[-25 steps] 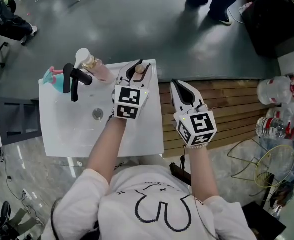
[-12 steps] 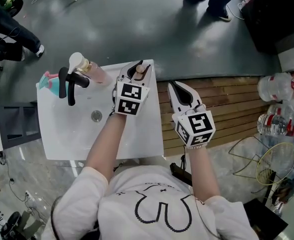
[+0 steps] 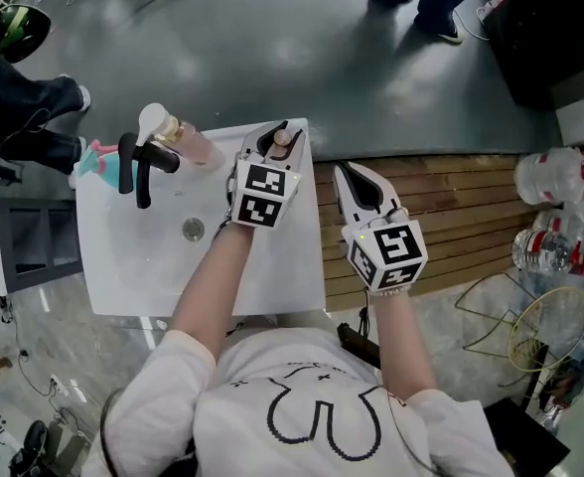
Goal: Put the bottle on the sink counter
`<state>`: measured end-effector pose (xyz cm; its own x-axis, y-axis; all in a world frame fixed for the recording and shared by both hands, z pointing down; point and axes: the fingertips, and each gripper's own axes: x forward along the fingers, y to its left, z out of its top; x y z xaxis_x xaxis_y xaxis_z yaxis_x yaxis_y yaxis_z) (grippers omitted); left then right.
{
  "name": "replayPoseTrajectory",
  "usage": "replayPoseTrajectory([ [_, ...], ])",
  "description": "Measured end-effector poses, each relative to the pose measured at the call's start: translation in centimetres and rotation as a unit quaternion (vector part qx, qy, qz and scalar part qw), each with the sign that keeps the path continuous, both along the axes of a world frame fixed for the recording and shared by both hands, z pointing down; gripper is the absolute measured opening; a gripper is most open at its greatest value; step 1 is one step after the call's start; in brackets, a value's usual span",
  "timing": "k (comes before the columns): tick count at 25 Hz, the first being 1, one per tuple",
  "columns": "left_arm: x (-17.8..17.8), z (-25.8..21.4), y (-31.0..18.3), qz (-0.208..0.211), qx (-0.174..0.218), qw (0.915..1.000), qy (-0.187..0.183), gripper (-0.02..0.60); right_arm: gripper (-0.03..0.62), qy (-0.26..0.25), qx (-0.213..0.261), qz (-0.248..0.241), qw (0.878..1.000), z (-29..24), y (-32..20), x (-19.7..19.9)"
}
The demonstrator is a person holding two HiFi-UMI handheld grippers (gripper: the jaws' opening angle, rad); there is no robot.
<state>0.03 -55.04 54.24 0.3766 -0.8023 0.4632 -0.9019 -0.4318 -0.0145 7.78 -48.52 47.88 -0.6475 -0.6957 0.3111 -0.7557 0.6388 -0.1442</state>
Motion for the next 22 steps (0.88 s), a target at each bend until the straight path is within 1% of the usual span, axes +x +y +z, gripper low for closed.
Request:
replayPoseTrajectory([
  [7, -0.2, 0.3, -0.1, -0.011, 0.0, 0.9999, -0.001, 0.121, 0.028, -0.004, 0.002, -0.007, 1.0, -0.3, 0.1, -0.6],
  [10, -0.4, 0.2, -0.1, -0.024, 0.008, 0.9996, -0.01, 0.129, 0.028, -0.006, 0.006, -0.009, 1.0, -0.8, 0.4, -0.7],
  [12, -0.4, 0.0, 0.2, -0.028, 0.006, 0.9995, -0.012, 0.241, 0.028, -0.006, 0.01, -0.011, 1.0, -1.3, 0.6, -0.6],
  [17, -0.6, -1.0, 1.1, -0.028, 0.011, 0.9995, -0.008, 0.252, 0.028, -0.007, 0.019, -0.009, 1.0, -2.2, 1.2, -0.4],
  [22, -0.5, -2.7, 2.4, -0.026, 0.027, 0.9993, -0.003, 0.256, 0.028, -0.008, 0.027, -0.006, 1.0, -3.3, 2.1, -0.3],
])
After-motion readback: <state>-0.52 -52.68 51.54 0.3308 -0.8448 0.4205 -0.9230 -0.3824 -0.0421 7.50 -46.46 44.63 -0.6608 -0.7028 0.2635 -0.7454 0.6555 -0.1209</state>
